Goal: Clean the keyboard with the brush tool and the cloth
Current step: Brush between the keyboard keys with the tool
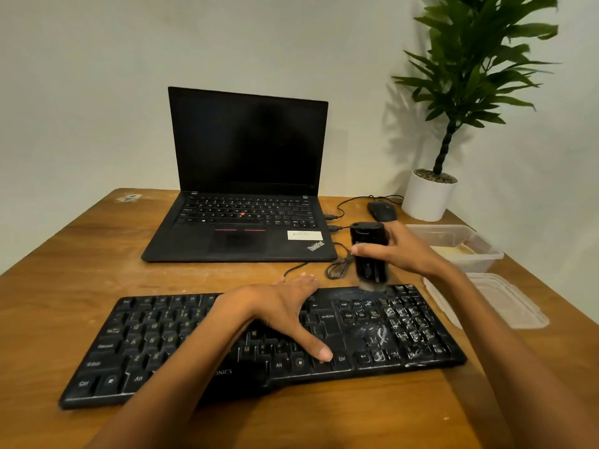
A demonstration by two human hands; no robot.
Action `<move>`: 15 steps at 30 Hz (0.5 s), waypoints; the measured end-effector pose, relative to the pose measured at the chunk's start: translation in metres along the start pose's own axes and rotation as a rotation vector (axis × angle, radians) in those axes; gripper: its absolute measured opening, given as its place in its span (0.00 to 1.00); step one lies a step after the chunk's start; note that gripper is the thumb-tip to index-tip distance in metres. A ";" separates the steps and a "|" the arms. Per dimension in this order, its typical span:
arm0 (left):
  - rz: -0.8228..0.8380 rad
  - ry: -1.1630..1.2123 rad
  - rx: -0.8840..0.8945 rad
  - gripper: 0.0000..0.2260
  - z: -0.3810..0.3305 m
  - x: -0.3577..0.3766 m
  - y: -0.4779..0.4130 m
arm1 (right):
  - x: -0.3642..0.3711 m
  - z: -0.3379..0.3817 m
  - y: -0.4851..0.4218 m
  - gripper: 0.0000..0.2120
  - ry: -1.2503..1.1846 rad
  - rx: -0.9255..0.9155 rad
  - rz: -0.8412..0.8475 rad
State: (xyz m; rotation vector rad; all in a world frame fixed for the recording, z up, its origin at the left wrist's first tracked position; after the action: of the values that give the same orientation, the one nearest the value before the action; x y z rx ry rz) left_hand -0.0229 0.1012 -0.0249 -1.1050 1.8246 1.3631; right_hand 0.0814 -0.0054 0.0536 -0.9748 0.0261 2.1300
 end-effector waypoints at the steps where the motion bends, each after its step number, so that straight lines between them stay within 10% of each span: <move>1: 0.000 0.000 0.000 0.49 0.000 0.000 0.000 | -0.005 -0.001 0.000 0.10 0.005 0.004 -0.015; 10: -0.013 -0.052 0.019 0.51 -0.004 -0.001 0.002 | -0.033 0.011 0.024 0.06 0.040 -0.004 -0.132; 15: -0.022 -0.074 0.083 0.52 -0.020 0.002 0.010 | 0.028 0.034 0.037 0.12 -0.035 -0.082 0.089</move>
State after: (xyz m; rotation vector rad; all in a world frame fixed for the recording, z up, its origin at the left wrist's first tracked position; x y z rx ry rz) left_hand -0.0323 0.0830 -0.0167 -1.0162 1.7943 1.2870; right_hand 0.0242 -0.0020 0.0488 -1.0002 -0.0366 2.2447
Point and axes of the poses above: each hand's wrist, its own y-axis away from the middle knuckle, its own x-axis out of the palm, z = x × y, the point moved 9 cm from there along -y, towards the middle knuckle, and after that the axes turned 9 degrees about -x, right-handed, at the moved point
